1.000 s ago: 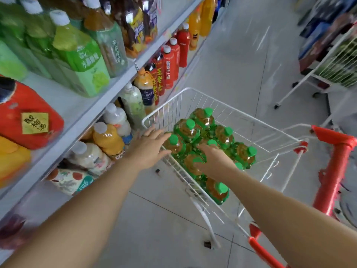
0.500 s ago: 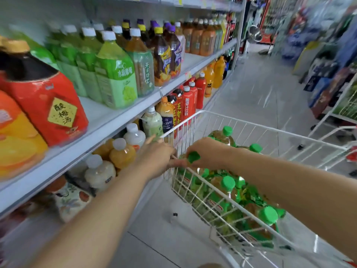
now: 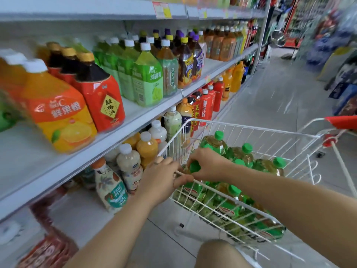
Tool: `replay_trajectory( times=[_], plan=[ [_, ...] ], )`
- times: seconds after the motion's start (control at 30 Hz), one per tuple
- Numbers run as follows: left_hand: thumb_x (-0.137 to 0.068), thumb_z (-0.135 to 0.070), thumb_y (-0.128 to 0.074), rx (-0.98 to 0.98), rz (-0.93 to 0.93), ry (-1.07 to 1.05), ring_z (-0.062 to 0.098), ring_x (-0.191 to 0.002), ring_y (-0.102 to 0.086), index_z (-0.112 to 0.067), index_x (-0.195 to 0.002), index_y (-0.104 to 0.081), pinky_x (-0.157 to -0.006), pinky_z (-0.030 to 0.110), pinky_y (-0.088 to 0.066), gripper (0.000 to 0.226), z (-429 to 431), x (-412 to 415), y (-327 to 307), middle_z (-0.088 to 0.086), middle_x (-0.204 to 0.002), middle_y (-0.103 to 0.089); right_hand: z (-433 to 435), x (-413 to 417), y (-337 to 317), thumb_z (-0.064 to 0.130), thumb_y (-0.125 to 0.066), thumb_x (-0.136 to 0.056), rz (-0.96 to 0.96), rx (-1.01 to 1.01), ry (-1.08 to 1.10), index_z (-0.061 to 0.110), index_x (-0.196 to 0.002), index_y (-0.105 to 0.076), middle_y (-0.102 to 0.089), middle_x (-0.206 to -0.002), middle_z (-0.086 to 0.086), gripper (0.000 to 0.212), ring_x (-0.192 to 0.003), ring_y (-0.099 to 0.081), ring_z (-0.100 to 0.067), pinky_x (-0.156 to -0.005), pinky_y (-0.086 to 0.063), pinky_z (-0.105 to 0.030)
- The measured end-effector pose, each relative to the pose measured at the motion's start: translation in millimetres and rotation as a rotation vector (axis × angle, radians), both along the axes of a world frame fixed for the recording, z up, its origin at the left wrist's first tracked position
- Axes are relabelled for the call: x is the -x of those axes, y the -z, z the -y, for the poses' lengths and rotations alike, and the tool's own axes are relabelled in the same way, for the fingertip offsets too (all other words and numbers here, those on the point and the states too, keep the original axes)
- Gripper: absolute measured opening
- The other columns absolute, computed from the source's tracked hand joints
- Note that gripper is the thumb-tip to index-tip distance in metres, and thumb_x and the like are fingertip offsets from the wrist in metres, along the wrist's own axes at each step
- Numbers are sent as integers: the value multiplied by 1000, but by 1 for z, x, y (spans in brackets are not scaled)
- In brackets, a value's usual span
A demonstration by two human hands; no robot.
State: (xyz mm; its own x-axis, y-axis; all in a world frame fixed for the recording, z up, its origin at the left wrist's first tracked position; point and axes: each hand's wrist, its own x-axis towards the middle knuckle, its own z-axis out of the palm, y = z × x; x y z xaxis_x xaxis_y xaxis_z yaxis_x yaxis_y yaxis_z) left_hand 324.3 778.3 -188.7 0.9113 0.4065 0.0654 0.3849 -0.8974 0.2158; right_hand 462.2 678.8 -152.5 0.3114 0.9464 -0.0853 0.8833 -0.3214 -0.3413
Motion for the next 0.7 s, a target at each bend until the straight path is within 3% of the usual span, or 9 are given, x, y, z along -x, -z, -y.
replay_trajectory(
  times=[0.1, 0.2, 0.3, 0.4, 0.5, 0.63, 0.7],
  plan=[
    [-70, -81, -13, 94, 4, -48, 16, -132, -30, -29, -140, -32, -102, 34, -31, 89, 5, 7, -2, -6, -142, -38, 3, 6, -16, 18, -66, -77, -41, -158, 54, 12, -91, -66, -60, -86, 0, 16, -78, -55, -14, -66, -48, -24],
    [-76, -76, -36, 342, 27, -65, 18, -144, -13, -26, -149, -4, -113, 41, -19, 94, 10, 7, -15, -4, -156, -15, 5, 7, -55, 16, -72, -74, -125, -385, 138, 11, -89, -66, -59, -78, 2, 17, -70, -55, -13, -59, -44, -23],
    [-74, -65, -62, 604, 293, -109, 18, -139, -25, -33, -145, -10, -107, 32, -27, 93, 13, 10, -28, -7, -148, -25, 3, 14, -104, 19, -77, -73, -155, -588, 108, 15, -89, -65, -62, -78, 9, 20, -68, -57, -3, -61, -47, -16],
    [-61, -69, -68, 716, 613, -139, 8, -133, -33, -46, -143, -8, -106, 34, -35, 104, 16, 18, -56, -15, -146, -31, -2, 34, -151, 15, -78, -72, -224, -724, 7, 20, -89, -65, -64, -79, 11, 22, -66, -60, 1, -60, -48, -10],
    [-63, -51, -78, 674, 817, -166, -7, -120, -41, -50, -140, -8, -90, 9, -35, 105, 10, 36, -92, -23, -136, -39, -13, 56, -183, 16, -81, -70, -323, -798, -74, 19, -91, -66, -65, -75, 8, 26, -63, -60, 0, -59, -50, -14],
    [-60, -38, -86, 592, 918, -159, -15, -112, -46, -54, -132, -20, -88, 4, -37, 100, -11, 79, -123, -33, -123, -47, -36, 81, -198, 13, -80, -71, -462, -832, -207, 26, -87, -67, -65, -82, -27, 25, -66, -55, -20, -64, -54, -44],
    [-62, -23, -85, 609, 926, -175, -15, -107, -52, -49, -127, -31, -83, 3, -41, 89, -20, 105, -130, -32, -114, -58, -51, 95, -193, 15, -80, -70, -538, -825, -306, 31, -84, -68, -58, -81, -37, 25, -61, -48, -20, -55, -49, -43]
  ],
)
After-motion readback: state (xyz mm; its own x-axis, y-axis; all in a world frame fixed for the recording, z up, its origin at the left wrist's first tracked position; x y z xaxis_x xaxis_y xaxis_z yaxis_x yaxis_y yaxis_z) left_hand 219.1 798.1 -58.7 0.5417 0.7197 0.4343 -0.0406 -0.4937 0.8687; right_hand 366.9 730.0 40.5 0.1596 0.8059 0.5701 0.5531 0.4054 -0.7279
